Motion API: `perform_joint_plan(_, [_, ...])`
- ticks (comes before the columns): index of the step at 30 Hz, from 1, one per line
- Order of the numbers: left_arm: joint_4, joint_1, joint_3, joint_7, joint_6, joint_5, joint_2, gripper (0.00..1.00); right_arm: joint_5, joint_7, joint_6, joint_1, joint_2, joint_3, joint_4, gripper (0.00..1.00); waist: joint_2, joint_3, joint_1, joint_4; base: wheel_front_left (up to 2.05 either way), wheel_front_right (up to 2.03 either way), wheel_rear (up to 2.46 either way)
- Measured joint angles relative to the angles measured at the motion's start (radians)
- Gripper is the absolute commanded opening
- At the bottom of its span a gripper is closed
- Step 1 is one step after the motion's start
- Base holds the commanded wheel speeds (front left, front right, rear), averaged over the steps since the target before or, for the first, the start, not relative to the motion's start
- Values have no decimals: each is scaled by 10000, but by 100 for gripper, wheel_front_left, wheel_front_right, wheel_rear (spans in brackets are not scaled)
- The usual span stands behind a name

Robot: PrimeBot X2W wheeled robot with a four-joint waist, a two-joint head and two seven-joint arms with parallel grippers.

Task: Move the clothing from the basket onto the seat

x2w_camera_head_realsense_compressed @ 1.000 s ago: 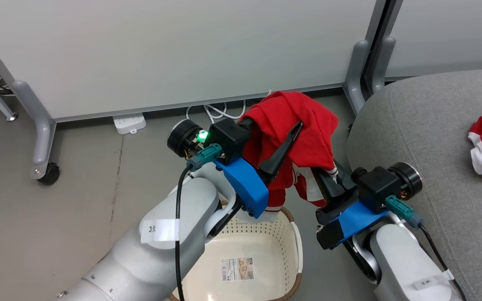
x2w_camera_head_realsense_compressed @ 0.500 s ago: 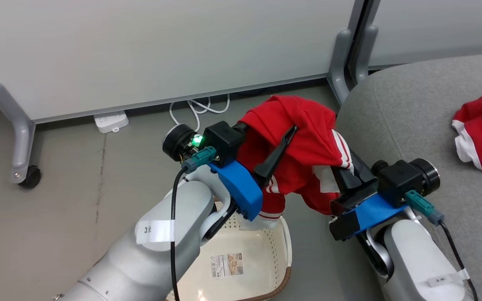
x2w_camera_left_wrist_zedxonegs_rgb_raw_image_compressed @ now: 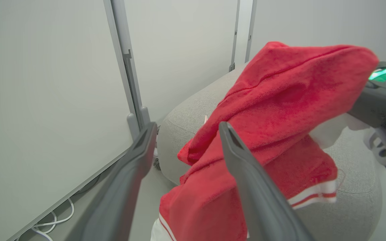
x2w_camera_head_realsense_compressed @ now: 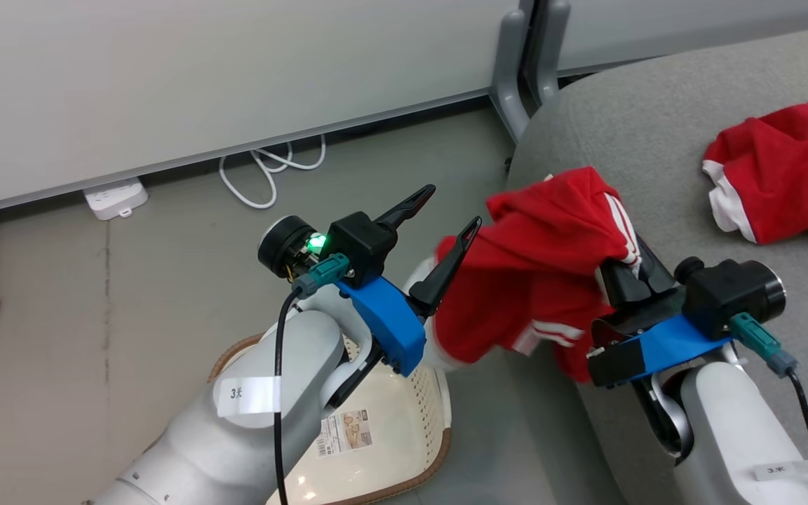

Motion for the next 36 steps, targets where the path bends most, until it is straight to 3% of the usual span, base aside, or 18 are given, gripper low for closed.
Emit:
perform_joint_plan(24, [-777,139,119,-2,138,815,265,100,-105,-2,0,674,-169,-1975,-1016,0,0,721,0,-1792,0,0,0])
perform_joint_plan(36, [-934,346,104,0,132,1198,249,100,-136,0,0,1369,-157,-2709,-1248,0,0,936,-1,-2242,0,0,0])
